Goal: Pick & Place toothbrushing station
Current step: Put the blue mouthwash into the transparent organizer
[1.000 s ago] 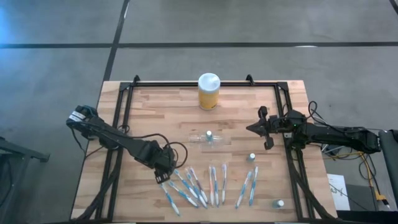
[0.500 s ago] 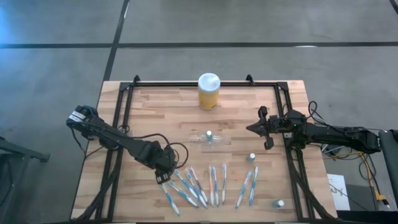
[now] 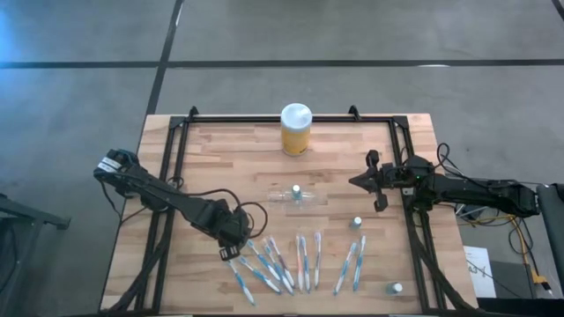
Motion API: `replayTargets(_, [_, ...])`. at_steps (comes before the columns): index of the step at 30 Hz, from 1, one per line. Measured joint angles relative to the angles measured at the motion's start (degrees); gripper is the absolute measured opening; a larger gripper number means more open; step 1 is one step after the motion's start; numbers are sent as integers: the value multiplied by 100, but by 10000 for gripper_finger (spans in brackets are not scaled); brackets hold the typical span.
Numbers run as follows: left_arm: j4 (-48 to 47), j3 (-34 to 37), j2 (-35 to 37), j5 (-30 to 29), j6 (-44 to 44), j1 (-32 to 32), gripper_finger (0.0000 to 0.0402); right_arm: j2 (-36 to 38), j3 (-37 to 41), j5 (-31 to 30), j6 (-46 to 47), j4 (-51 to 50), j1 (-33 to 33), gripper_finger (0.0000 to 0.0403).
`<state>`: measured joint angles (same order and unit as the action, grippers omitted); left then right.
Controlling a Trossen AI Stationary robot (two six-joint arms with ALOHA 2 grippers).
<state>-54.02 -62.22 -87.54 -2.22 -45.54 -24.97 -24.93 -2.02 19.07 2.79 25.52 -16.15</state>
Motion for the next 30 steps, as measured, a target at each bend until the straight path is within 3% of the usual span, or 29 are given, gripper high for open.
replayTargets(4, [-307, -267, 19, 119, 411, 142, 97, 0, 0, -18, -27, 2, -1, 8])
replayTargets(9, [-677, -1242, 36, 100, 1366, 555, 97, 0, 0, -127, -26, 2, -4, 8])
replayTargets(19, [-508, -3109, -63, -230, 5231, 1445, 97, -2, 0, -125, -30, 4, -3, 8])
replayTargets(25, [-1127, -4082, -939, -136, 6115, 2042, 97, -44, -2, -292, -46, -4, 1, 8])
replayTargets(30, [-1662, -4841, -1839, -68, 7443, 2164, 97, -70, -2, -542, -127, -17, -3, 8])
